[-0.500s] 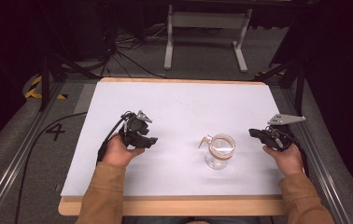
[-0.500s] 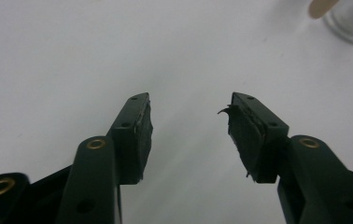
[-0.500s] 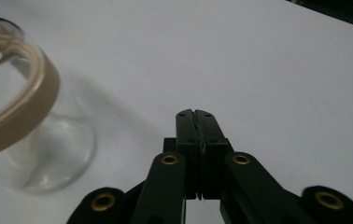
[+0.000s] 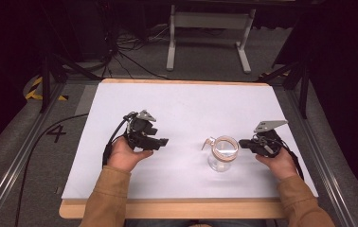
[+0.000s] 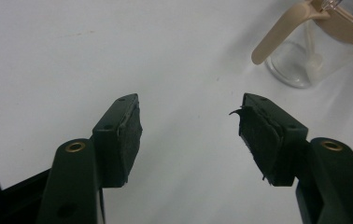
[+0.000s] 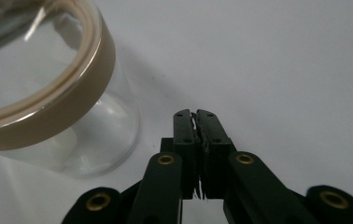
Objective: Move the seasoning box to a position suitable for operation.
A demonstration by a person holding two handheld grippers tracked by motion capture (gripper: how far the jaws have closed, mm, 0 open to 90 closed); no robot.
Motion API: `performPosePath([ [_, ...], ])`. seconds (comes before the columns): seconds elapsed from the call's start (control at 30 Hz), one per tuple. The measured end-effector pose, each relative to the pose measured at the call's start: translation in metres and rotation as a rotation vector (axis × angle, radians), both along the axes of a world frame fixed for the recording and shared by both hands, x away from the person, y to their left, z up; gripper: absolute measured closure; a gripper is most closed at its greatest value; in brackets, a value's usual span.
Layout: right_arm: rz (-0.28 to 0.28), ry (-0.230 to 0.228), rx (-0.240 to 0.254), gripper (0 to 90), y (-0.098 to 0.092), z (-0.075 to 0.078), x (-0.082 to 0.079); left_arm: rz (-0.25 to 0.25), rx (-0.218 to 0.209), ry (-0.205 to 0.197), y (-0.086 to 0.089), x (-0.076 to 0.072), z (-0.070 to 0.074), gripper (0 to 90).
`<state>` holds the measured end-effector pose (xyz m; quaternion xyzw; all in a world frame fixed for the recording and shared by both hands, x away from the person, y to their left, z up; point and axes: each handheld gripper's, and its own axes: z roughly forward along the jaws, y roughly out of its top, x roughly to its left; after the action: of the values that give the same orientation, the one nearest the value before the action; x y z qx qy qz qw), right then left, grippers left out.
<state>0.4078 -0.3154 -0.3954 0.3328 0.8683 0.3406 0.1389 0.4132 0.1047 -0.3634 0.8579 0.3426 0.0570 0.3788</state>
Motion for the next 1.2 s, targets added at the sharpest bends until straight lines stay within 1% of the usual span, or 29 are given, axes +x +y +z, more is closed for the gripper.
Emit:
performPosePath([
  [0.03, 0.011, 0.015, -0.015, 86.6, 0.005, -0.003, 0.0, -0.002, 0.006, 0.001, -0.001, 0.0, 0.0, 38.9],
  [0.07, 0.027, 0.022, -0.019, 86.6, 0.008, -0.006, 0.0, -0.009, 0.009, -0.001, -0.002, 0.0, 0.0, 38.4],
  [0.1, 0.045, 0.03, -0.023, 86.7, 0.012, -0.009, -0.001, -0.006, 0.002, 0.007, -0.003, -0.001, 0.0, 38.2],
  [0.13, 0.064, 0.037, -0.026, 86.6, 0.015, -0.011, -0.001, -0.013, 0.013, 0.012, -0.004, -0.001, 0.0, 37.8],
  [0.2, 0.086, 0.044, -0.034, 86.8, 0.02, -0.012, -0.002, -0.013, 0.022, 0.017, -0.006, -0.001, 0.0, 36.4],
  [0.23, 0.096, 0.041, -0.033, 87.6, 0.022, -0.013, -0.003, -0.015, 0.029, 0.013, -0.006, -0.001, 0.0, 36.3],
  [0.3, 0.096, 0.036, -0.049, 87.8, 0.024, -0.013, -0.003, -0.013, 0.041, 0.009, -0.007, -0.002, 0.0, 36.2],
  [0.33, 0.094, 0.04, -0.047, 88.0, 0.024, -0.013, -0.003, -0.012, 0.054, 0.012, -0.008, -0.002, 0.0, 36.5],
  [0.4, 0.096, 0.046, -0.039, 89.1, 0.024, -0.014, -0.003, -0.006, 0.085, 0.003, -0.009, -0.002, 0.0, 38.0],
  [0.47, 0.097, 0.043, -0.039, 89.3, 0.024, -0.015, -0.003, -0.001, 0.096, 0.001, -0.01, -0.002, 0.0, 38.5],
  [0.8, 0.097, 0.054, -0.032, 89.5, 0.024, -0.013, -0.006, -0.008, 0.096, 0.003, -0.012, -0.001, 0.002, 38.0],
  [0.9, 0.1, 0.054, -0.04, 89.5, 0.025, -0.015, -0.009, -0.009, 0.087, 0.009, -0.015, 0.0, 0.003, 38.1],
  [0.97, 0.103, 0.056, -0.049, 89.5, 0.025, -0.017, -0.01, -0.021, 0.085, 0.026, -0.017, 0.002, 0.003, 40.8],
  [1.03, 0.101, 0.062, -0.053, 89.5, 0.026, -0.018, -0.012, -0.028, 0.084, 0.03, -0.018, 0.002, 0.003, 42.6],
  [1.07, 0.104, 0.062, -0.055, 89.5, 0.027, -0.018, -0.014, -0.027, 0.074, 0.036, -0.02, 0.003, 0.003, 44.2],
  [1.1, 0.104, 0.062, -0.055, 89.5, 0.027, -0.018, -0.014, -0.032, 0.078, 0.047, -0.021, 0.004, 0.003, 44.2],
  [1.17, 0.115, 0.067, -0.061, 89.6, 0.028, -0.019, -0.016, -0.037, 0.073, 0.057, -0.023, 0.005, 0.004, 46.0],
  [1.2, 0.118, 0.067, -0.064, 89.5, 0.03, -0.019, -0.018, -0.043, 0.065, 0.058, -0.024, 0.005, 0.004, 48.3],
])
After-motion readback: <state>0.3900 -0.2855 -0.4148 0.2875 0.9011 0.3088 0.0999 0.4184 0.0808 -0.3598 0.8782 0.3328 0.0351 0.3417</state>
